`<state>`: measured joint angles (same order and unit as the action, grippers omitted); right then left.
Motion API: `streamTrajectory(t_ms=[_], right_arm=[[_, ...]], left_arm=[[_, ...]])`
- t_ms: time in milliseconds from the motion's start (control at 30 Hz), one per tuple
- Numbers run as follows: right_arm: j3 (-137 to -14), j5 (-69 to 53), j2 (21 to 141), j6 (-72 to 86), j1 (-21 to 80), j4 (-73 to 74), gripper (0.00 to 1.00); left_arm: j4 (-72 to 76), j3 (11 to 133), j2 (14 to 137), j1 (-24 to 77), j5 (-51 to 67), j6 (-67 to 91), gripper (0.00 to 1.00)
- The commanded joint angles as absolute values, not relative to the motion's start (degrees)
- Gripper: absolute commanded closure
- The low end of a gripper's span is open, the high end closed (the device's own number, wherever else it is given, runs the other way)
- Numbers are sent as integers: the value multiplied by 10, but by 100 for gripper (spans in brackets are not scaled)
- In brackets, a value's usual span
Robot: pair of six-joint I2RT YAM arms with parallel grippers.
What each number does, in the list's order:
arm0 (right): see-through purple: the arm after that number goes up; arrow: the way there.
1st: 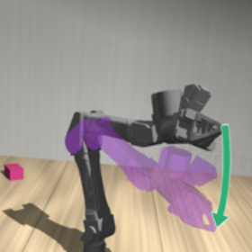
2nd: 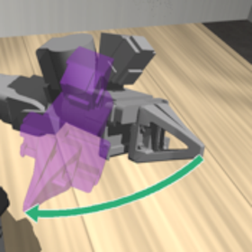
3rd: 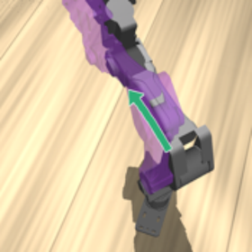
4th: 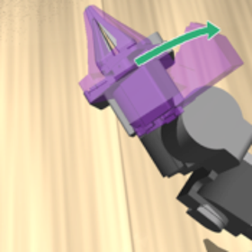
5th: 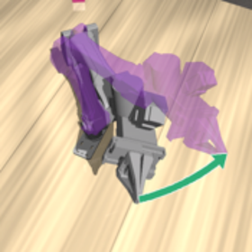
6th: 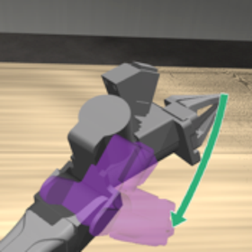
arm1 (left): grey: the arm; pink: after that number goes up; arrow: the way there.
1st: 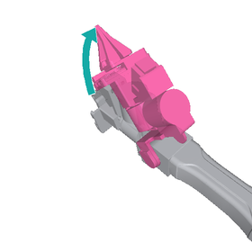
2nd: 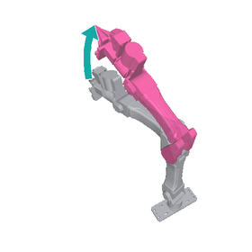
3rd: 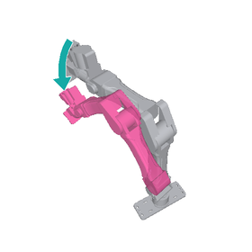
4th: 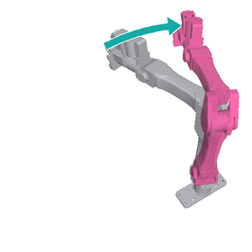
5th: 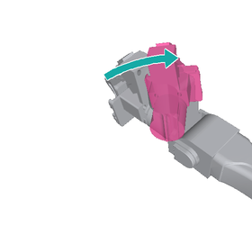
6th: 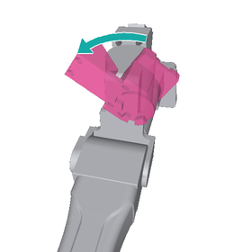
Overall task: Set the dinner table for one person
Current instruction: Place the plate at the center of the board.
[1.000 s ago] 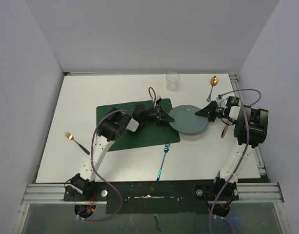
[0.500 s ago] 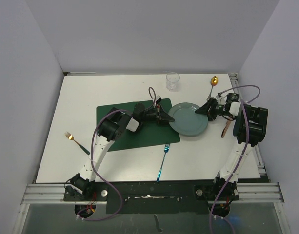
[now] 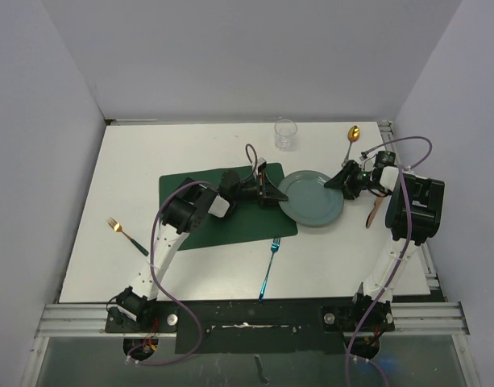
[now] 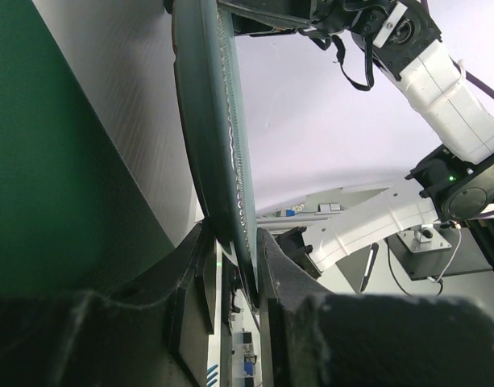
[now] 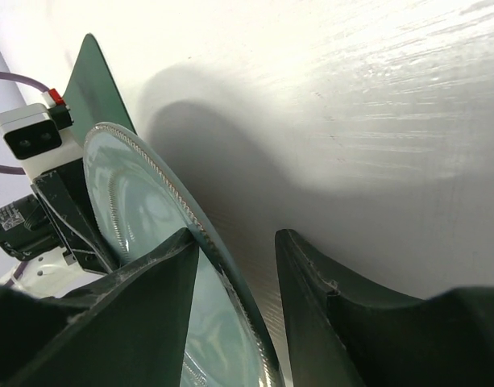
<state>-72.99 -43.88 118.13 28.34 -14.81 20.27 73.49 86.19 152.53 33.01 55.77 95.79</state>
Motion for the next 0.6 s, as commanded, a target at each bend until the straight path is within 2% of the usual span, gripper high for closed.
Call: streamTrajectory(t_ms=[0,567], right_arm=[[-731,-259,1185,246,-170,204,55],[-765,-175,1092,246,-189,249,56]], left_arm=[[704,843,1583,320,612,1008,100],[599,857,1579,321,615,938,100]])
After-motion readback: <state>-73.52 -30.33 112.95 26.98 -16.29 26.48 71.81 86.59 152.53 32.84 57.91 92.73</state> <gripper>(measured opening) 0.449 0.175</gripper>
